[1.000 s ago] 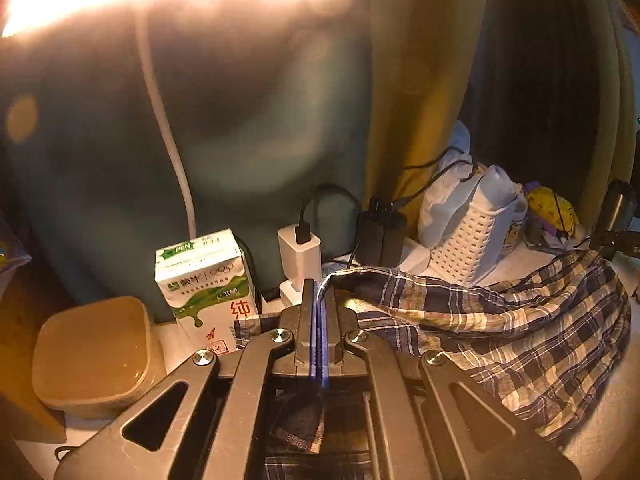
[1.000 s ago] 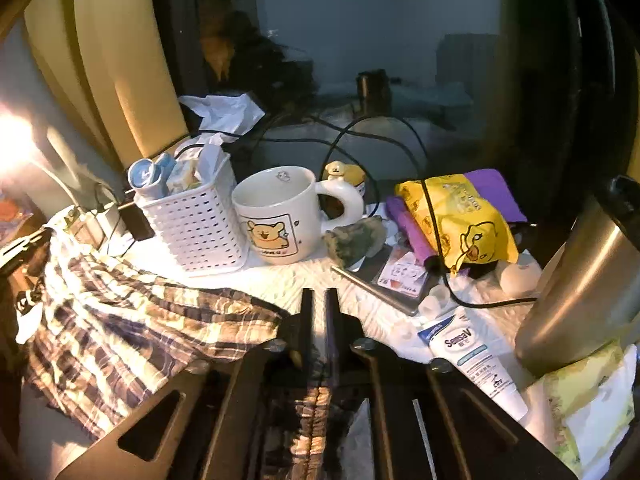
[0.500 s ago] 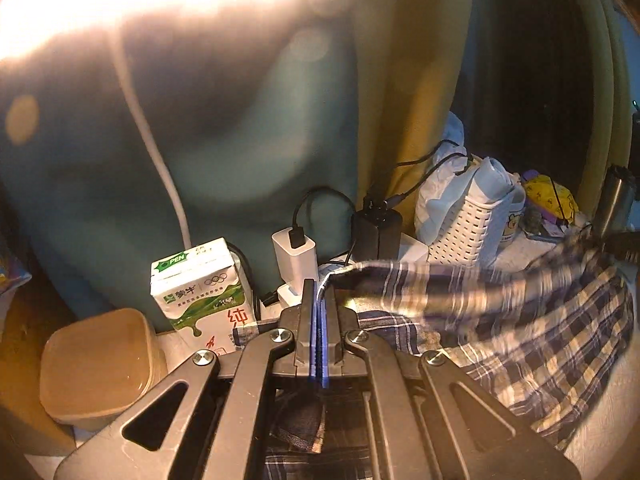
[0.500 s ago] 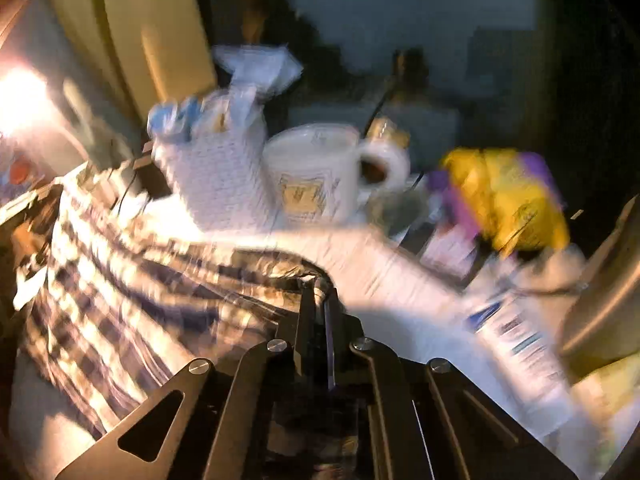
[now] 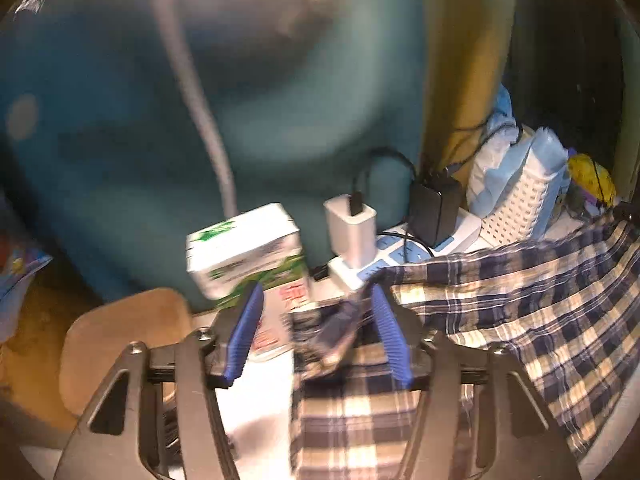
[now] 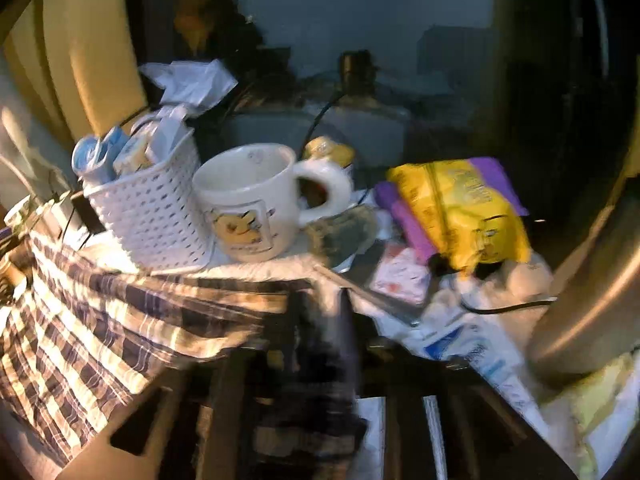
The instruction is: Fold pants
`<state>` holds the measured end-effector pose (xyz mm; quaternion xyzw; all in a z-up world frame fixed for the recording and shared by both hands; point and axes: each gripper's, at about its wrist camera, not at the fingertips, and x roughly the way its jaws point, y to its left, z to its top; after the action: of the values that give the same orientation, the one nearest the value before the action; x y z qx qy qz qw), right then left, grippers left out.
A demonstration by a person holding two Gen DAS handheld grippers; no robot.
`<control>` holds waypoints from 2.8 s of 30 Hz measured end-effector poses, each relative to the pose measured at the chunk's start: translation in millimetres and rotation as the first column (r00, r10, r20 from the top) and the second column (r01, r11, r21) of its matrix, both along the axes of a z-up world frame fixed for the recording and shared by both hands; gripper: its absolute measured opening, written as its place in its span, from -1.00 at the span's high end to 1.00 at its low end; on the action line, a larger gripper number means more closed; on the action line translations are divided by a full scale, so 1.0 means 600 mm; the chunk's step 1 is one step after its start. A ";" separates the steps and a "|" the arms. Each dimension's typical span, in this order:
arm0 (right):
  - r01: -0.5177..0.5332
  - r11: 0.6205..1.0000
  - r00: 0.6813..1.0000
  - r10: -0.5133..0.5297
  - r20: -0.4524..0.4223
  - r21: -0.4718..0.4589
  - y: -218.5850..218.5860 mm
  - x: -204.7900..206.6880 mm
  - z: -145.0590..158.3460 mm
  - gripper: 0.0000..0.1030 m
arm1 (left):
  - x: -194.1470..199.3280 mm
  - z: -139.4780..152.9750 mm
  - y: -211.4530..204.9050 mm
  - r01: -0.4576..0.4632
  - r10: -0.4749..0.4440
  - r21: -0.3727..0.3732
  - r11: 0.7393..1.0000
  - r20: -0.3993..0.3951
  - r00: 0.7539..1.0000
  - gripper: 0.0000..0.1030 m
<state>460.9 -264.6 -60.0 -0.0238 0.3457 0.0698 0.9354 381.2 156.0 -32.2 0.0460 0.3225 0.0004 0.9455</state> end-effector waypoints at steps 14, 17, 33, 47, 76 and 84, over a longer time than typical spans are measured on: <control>0.012 0.993 1.000 -0.012 0.001 0.117 -0.053 -0.141 0.008 -0.65 | -0.221 -0.015 -0.011 -0.082 0.047 -0.279 0.957 -0.130 0.990 -0.21; 0.016 0.987 0.999 -0.010 -0.034 0.159 -0.064 -0.169 -0.008 -0.65 | -0.250 -0.033 -0.057 -0.024 -0.035 -0.368 0.930 -0.152 0.988 -0.21; -0.012 0.963 0.995 0.040 -0.096 0.269 -0.076 -0.239 -0.044 -0.18 | -0.202 -0.107 -0.157 -0.043 -0.092 -0.548 0.835 -0.216 0.972 0.82; -0.081 0.970 0.982 0.117 -0.148 0.227 -0.054 -0.213 -0.086 0.35 | -0.290 -0.115 -0.181 -0.110 -0.010 -0.511 0.852 -0.226 0.974 0.92; -0.057 0.998 0.992 0.059 -0.114 0.022 -0.121 -0.329 -0.047 -0.17 | -0.330 -0.072 -0.040 -0.193 0.136 -0.329 0.924 -0.190 0.972 -0.15; -0.016 0.997 0.997 0.021 -0.077 0.073 -0.149 -0.337 -0.021 -0.17 | -0.291 -0.120 -0.053 -0.158 0.049 -0.339 0.927 -0.309 0.950 0.49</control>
<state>258.5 -354.0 -72.9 0.0096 0.3788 0.0918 0.9209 206.9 124.3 -104.3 -0.1455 0.4566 -0.0151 0.8776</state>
